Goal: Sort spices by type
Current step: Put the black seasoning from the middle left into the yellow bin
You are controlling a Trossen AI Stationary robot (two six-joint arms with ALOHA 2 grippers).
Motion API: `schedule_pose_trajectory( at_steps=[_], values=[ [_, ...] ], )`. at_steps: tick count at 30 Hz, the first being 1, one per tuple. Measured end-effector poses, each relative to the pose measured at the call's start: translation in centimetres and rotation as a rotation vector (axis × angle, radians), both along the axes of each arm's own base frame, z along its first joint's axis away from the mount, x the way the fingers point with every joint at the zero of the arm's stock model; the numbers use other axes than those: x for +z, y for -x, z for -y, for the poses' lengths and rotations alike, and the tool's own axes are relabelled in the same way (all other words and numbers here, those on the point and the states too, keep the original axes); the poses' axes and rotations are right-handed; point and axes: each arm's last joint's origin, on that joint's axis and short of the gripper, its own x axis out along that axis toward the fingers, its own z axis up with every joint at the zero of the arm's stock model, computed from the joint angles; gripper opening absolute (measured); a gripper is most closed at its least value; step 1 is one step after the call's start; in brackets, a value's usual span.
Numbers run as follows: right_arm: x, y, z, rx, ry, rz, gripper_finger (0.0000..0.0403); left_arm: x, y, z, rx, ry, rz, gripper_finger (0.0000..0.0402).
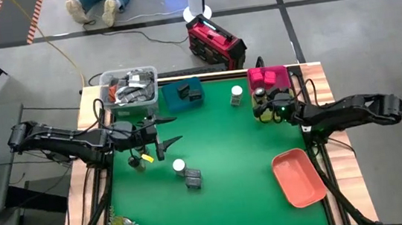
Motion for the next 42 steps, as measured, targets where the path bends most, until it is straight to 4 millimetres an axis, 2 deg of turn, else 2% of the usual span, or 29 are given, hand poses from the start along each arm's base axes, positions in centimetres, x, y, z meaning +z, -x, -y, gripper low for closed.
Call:
schedule_pose_trajectory(
  at_steps=[23, 30, 36, 42],
  values=[
    [0.0, 0.1, -0.3, 0.025, 0.002, -0.073, 0.0284, -0.2, 0.0, 0.0, 0.002, 0.019, -0.016, 0.0306],
    [2.0, 0.1, -0.7, 0.034, -0.039, -0.104, 0.0284, -0.3, 0.0, 0.0, 0.002, 0.027, -0.026, 0.0306],
    [3.7, 0.6, -1.2, 0.063, 0.028, -0.039, 0.0284, -0.1, 0.0, 0.0, 0.014, 0.028, -0.007, 0.0306],
    [6.7, 1.6, -1.4, 0.053, 0.076, -0.008, 0.0284, 0.7, 0.0, -0.6, 0.044, -0.017, 0.018, 0.0306]
  ],
)
